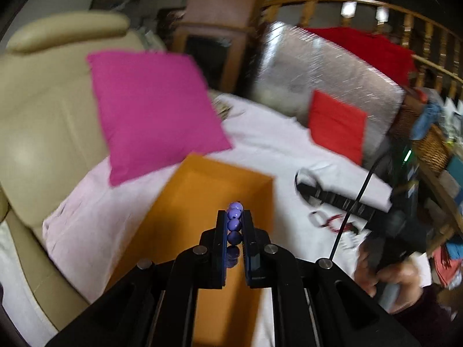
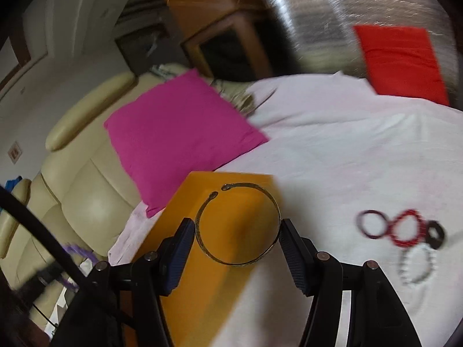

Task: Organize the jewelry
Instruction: 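Carry silver bangle and purple bracelet into the orange box and release, then move both tools back to the remaining bracelets on the bedspread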

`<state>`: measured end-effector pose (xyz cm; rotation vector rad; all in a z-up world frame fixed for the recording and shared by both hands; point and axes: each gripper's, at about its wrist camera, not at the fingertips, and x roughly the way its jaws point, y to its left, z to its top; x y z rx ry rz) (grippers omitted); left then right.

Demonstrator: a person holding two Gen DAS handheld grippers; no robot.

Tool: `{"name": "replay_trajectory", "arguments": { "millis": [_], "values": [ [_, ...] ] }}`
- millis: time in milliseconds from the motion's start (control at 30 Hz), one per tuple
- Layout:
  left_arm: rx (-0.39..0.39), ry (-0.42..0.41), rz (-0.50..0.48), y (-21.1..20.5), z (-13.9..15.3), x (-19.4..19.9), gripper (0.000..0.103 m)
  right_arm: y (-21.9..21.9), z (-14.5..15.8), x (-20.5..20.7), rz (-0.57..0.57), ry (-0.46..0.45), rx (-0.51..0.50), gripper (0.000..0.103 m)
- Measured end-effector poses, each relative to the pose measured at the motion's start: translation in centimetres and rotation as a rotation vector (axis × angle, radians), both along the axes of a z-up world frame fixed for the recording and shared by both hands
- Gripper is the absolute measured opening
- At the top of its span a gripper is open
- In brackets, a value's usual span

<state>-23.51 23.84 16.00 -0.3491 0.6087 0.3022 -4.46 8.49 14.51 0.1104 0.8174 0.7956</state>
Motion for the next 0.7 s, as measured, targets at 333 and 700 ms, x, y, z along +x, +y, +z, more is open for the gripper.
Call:
{"name": "replay_trajectory", "arguments": {
  "millis": [333,700],
  "values": [
    [-0.072,0.161,0.091,4.2,-7.8,2.0,0.009,10.7,-4.8,2.1,0.105,0.197,-0.139,0.063],
    [-0.052,0.194,0.164,5.1,-7.6,1.3,0.037,14.0,-6.7,3.3,0.131,0.295,-0.134,0.066]
  ]
}}
